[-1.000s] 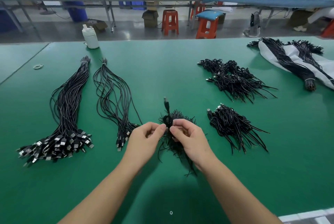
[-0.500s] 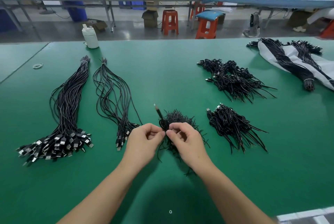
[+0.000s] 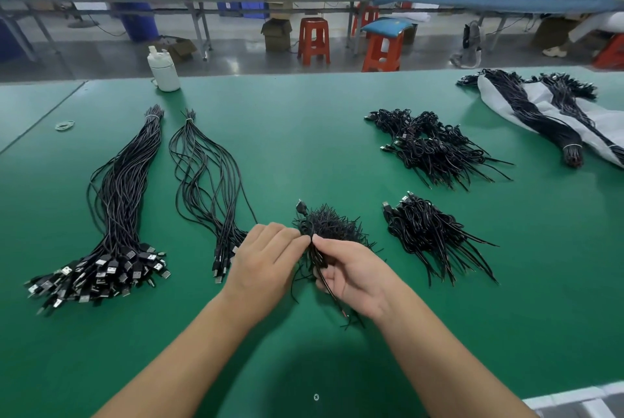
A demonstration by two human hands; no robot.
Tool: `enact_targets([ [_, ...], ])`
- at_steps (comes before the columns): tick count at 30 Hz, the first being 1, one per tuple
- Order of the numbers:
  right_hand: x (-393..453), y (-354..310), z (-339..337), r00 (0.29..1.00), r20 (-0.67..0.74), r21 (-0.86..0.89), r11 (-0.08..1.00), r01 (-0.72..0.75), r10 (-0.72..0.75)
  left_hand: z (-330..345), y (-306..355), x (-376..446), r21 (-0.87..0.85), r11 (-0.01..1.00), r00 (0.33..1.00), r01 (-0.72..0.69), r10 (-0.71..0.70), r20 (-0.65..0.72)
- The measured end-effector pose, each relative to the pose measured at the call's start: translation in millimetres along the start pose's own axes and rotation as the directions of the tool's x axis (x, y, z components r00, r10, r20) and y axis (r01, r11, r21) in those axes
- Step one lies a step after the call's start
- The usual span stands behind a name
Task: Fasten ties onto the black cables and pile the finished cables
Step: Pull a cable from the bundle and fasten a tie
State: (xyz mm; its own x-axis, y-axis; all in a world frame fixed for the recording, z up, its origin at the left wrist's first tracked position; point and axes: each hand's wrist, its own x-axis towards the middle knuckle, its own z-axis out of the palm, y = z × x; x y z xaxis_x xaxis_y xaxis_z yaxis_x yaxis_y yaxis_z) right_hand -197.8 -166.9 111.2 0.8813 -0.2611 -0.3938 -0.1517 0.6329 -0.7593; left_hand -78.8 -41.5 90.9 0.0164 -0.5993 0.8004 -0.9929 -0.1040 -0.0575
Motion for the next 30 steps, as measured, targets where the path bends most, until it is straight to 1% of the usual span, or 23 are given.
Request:
enact_targets([
  [2, 0.8, -2.4, -3.7, 0.999, -0.036, -0.077, 0.997, 0.012, -0.015, 4.7, -2.0, -0.6, -0.005, 1.000, 1.000, 0.003, -0.003, 0.017],
  [3, 1.1, -5.1, -6.8, 0.996, -0.074, -0.174, 0.984, 0.034, -0.047, 8.4, -2.9, -2.5, -0.011, 1.000, 0.999, 0.021, -0.020, 0.031],
  [4, 0.7, -9.7, -10.7, 0.988, -0.118, -0.311, 0.949, 0.056, -0.097, 12.9, -3.8, -5.6, -0.019, 0.998, 0.997, 0.057, -0.056, 0.052],
  [5, -0.2, -16.3, -15.1, 0.975, -0.161, -0.468, 0.882, 0.064, -0.156, 17.8, -5.2, -10.4, -0.025, 0.994, 0.991, 0.109, -0.107, 0.080],
  [6, -1.0, -24.7, -21.4, 0.953, -0.204, -0.623, 0.781, 0.050, -0.224, 22.6, -7.6, -16.9, -0.021, 0.985, 0.979, 0.173, -0.170, 0.115],
  [7, -1.4, -35.4, -29.7, 0.923, -0.239, -0.756, 0.654, 0.019, -0.303, 27.0, -11.3, -24.0, -0.004, 0.971, 0.959, 0.241, -0.238, 0.153],
  [8, -2.3, -48.1, -39.6, 0.886, -0.260, -0.854, 0.520, -0.026, -0.383, 30.8, -15.9, -31.8, 0.026, 0.952, 0.932, 0.305, -0.304, 0.198],
  [10, -3.9, -76.3, -64.6, 0.798, -0.291, -0.947, 0.278, -0.161, -0.528, 37.2, -28.1, -48.1, 0.105, 0.910, 0.867, 0.401, -0.414, 0.278],
  [11, -4.3, -90.6, -78.8, 0.752, -0.305, -0.952, 0.195, -0.235, -0.584, 39.6, -34.6, -55.5, 0.140, 0.889, 0.835, 0.435, -0.457, 0.307],
  [13, -1.6, -116.2, -109.7, 0.688, -0.348, -0.924, 0.108, -0.368, -0.637, 43.6, -45.2, -68.4, 0.189, 0.866, 0.788, 0.464, -0.500, 0.358],
  [15, 3.8, -135.4, -139.6, 0.655, -0.417, -0.872, 0.074, -0.484, -0.630, 47.0, -50.6, -77.9, 0.209, 0.866, 0.774, 0.455, -0.500, 0.388],
  [17, 10.6, -147.2, -163.0, 0.639, -0.487, -0.824, 0.069, -0.563, -0.595, 50.5, -52.3, -84.1, 0.211, 0.872, 0.784, 0.442, -0.489, 0.382],
  [19, 17.4, -151.6, -177.5, 0.639, -0.536, -0.795, 0.077, -0.602, -0.552, 53.1, -53.6, -87.4, 0.203, 0.870, 0.799, 0.450, -0.494, 0.343],
  [21, 22.6, -148.3, -187.0, 0.648, -0.574, -0.772, 0.068, -0.632, -0.501, 53.9, -54.3, -89.1, 0.199, 0.861, 0.800, 0.468, -0.509, 0.318],
  [24, 27.6, -134.6, -198.1, 0.656, -0.586, -0.761, 0.045, -0.648, -0.476, 54.8, -54.2, -89.9, 0.203, 0.867, 0.806, 0.454, -0.497, 0.320],
  [27, 27.8, -125.3, -200.4, 0.641, -0.561, -0.765, 0.032, -0.644, -0.524, 55.3, -54.0, -90.3, 0.211, 0.865, 0.802, 0.455, -0.501, 0.325],
  [29, 26.7, -123.4, -197.9, 0.634, -0.509, -0.761, -0.040, -0.648, -0.583, 55.4, -54.2, -90.8, 0.220, 0.860, 0.797, 0.461, -0.510, 0.323],
  [30, 26.8, -122.3, -196.3, 0.627, -0.447, -0.764, -0.092, -0.639, -0.638, 55.3, -54.4, -91.0, 0.224, 0.858, 0.796, 0.462, -0.513, 0.322],
])
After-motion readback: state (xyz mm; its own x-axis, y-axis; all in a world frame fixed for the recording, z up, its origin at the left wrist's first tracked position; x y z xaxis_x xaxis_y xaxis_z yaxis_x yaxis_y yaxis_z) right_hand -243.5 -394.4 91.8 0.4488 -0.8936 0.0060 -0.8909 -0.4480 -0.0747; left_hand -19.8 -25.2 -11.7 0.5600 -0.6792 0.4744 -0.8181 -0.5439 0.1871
